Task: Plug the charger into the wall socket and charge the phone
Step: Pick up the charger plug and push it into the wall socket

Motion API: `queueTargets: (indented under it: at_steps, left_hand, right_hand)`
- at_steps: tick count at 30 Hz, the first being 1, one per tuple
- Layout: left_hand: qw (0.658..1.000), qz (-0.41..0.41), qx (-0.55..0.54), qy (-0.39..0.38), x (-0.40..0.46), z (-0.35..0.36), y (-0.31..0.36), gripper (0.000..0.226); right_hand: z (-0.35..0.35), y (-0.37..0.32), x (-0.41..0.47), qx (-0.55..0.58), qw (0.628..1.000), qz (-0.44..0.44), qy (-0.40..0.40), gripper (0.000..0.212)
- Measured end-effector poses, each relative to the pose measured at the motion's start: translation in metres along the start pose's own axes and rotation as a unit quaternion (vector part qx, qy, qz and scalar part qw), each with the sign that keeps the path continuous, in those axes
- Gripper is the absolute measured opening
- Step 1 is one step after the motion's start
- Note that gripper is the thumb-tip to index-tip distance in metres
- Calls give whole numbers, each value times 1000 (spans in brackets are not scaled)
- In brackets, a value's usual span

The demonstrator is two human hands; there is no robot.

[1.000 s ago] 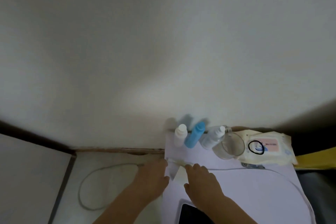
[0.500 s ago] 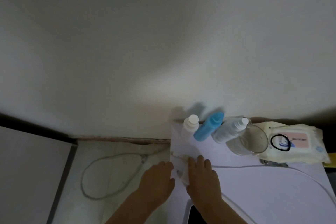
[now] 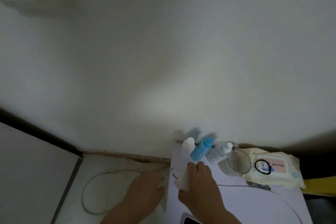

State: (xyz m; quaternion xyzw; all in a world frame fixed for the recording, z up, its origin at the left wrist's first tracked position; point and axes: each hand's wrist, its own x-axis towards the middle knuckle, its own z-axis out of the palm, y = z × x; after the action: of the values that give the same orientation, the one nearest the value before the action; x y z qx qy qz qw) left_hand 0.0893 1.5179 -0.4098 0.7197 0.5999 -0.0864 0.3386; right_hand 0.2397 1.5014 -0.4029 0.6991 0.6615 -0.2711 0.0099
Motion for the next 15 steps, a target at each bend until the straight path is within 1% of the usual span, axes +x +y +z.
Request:
queueTargets:
  at_steps: [3, 5, 6, 7, 8, 9, 10, 12, 13, 15]
  left_hand:
    - [999, 10, 1, 45, -22, -29, 14, 33]
    - [996, 24, 3, 81, -39, -52, 23, 28]
    - [996, 30, 0, 88, -47, -64, 28, 29]
    - [994, 40, -8, 97, -55, -75, 32, 36]
    - [993, 52, -16, 109, -63, -85, 36, 47]
    - [991, 61, -17, 121, -72, -95, 39, 55]
    - [988, 63, -16, 138, -81, -106, 43, 53]
    - [982, 62, -23, 177, -99, -124, 50, 33]
    - [978, 65, -30, 196, -107, -134, 53, 29]
    - [970, 71, -35, 230, -123, -150, 56, 27]
  right_hand:
    - [-38, -17, -13, 58, 998, -14, 31, 53]
    - [-63, -29, -23, 81, 995, -32, 39, 65]
    - [-76, -36, -28, 87, 994, -44, 46, 73]
    - [-90, -43, -33, 94, 993, -50, 52, 80]
    - [-103, -51, -37, 107, 991, -53, 57, 80]
    - [-116, -58, -42, 117, 989, -57, 68, 73]
    - [-127, -65, -46, 123, 987, -63, 79, 65]
    - [-147, -81, -56, 133, 984, -69, 101, 60]
    - [-156, -88, -60, 144, 981, -72, 109, 59]
    - [-171, -102, -68, 178, 974, -77, 113, 55]
